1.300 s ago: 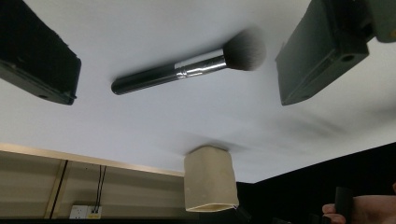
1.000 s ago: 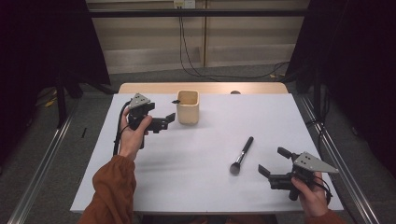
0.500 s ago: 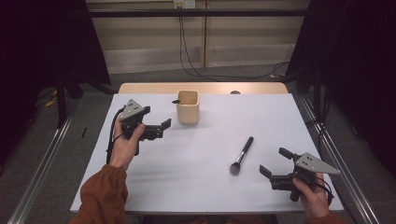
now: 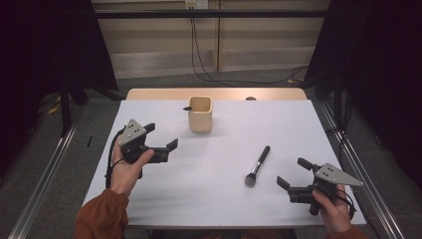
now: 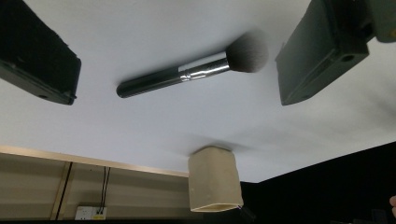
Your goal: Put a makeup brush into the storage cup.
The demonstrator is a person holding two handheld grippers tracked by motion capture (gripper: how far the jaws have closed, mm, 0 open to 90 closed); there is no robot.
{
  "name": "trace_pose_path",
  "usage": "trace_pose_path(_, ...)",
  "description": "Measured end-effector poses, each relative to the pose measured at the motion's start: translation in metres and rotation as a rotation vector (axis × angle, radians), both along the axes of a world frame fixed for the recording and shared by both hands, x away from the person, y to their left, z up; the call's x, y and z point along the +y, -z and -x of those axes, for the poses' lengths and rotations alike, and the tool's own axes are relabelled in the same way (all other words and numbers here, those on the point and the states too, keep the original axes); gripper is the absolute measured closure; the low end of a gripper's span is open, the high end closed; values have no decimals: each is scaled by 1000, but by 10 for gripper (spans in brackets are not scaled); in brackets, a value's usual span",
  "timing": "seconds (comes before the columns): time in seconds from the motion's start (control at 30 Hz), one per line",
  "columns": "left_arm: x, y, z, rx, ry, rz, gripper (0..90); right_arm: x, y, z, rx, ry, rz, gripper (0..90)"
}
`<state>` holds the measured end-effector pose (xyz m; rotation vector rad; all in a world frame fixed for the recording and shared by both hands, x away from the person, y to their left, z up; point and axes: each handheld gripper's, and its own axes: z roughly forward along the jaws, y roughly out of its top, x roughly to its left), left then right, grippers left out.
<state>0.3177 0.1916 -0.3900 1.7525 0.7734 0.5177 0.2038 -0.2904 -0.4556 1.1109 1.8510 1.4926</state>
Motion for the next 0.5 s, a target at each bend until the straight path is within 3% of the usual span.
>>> trace_pose_path(0.17,8,4,12,19,-32,3,32,0,0,0,-1,-1,1,0)
trace_pose_path(0.3,11,5,20,3,-41,8,34,1,0,-1,1,-5,-5,0)
trace_pose_path(0.5,25,22,29,31,-70,25,34,2,0,-3,5,-2,-8,0)
